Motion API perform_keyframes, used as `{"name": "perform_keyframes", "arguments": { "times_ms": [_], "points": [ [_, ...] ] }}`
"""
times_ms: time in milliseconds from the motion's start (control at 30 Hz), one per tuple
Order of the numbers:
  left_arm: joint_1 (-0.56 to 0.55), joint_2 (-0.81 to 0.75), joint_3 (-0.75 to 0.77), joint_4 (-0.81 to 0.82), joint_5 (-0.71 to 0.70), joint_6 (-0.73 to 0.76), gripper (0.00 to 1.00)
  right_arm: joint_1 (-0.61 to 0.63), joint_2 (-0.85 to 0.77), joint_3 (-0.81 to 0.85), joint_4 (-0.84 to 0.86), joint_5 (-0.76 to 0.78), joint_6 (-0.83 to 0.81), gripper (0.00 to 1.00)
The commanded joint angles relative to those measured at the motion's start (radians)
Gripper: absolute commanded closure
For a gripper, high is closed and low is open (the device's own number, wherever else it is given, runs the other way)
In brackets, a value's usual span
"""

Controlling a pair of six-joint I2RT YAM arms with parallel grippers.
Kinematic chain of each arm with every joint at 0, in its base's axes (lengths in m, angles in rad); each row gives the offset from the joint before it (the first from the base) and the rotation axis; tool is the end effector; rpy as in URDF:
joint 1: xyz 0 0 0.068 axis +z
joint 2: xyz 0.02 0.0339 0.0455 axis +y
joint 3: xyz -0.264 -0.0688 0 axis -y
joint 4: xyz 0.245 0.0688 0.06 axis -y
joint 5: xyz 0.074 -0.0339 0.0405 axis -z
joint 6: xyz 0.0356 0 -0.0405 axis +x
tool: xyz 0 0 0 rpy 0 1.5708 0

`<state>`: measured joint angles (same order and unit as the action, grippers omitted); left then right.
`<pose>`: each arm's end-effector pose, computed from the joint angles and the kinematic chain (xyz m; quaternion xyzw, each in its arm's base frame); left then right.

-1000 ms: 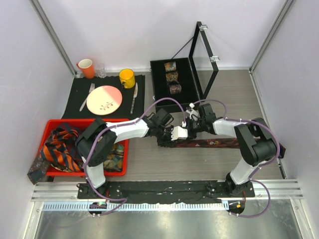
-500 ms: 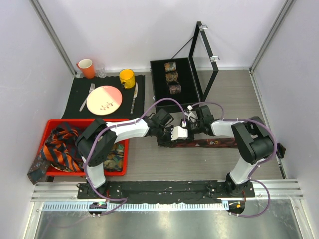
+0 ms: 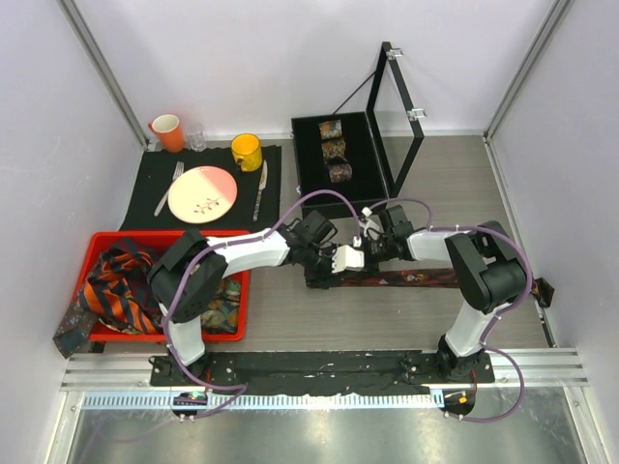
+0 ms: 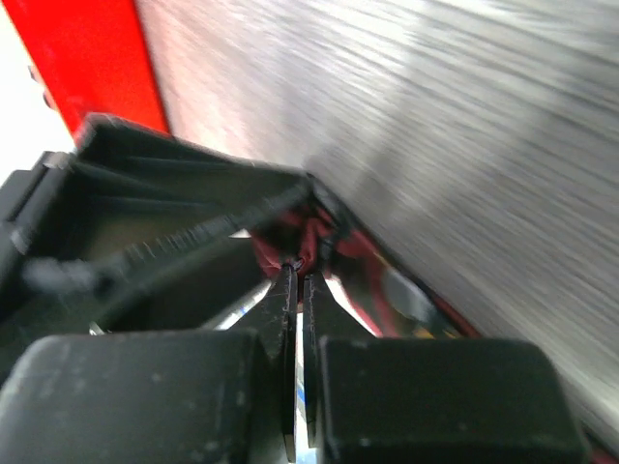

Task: Roll the ties
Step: Roll the tie at the center of the board.

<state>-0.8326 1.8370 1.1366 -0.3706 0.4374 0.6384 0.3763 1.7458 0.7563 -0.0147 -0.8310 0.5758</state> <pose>0.2354 -0.2811 0.1629 0.6744 0.6653 -0.2326 0.2199 0.2724 0.1359 0.1190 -0.0248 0.8853 0.4617 0.0497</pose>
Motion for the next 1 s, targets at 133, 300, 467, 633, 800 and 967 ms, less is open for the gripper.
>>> {"name": "perform_keyframes", "arguments": {
  "times_ms": [133,300,467,633,800,967],
  "points": [
    [0.085,-0.071,-0.055,0.077,0.13,-0.112,0.34,-0.047,0.035,0.018,-0.139,0.053,-0.154,0.99],
    [0.102,-0.146,-0.184,0.286,0.219,-0.186,0.27,-0.051,0.055,0.009,-0.133,0.079,-0.191,0.99],
    [0.104,-0.116,-0.219,0.366,0.257,-0.183,0.27,-0.059,0.07,0.002,-0.125,0.078,-0.191,0.99],
    [0.086,-0.093,-0.227,0.481,0.256,-0.181,0.27,-0.059,0.064,0.012,-0.117,0.063,-0.182,0.99],
    [0.023,-0.052,-0.196,0.48,0.155,-0.149,0.26,-0.059,0.047,0.011,-0.1,0.043,-0.162,0.99],
    [0.0,0.017,-0.109,0.382,0.103,-0.131,0.24,-0.059,0.018,0.003,-0.087,0.029,-0.149,0.99]
  ]
}}
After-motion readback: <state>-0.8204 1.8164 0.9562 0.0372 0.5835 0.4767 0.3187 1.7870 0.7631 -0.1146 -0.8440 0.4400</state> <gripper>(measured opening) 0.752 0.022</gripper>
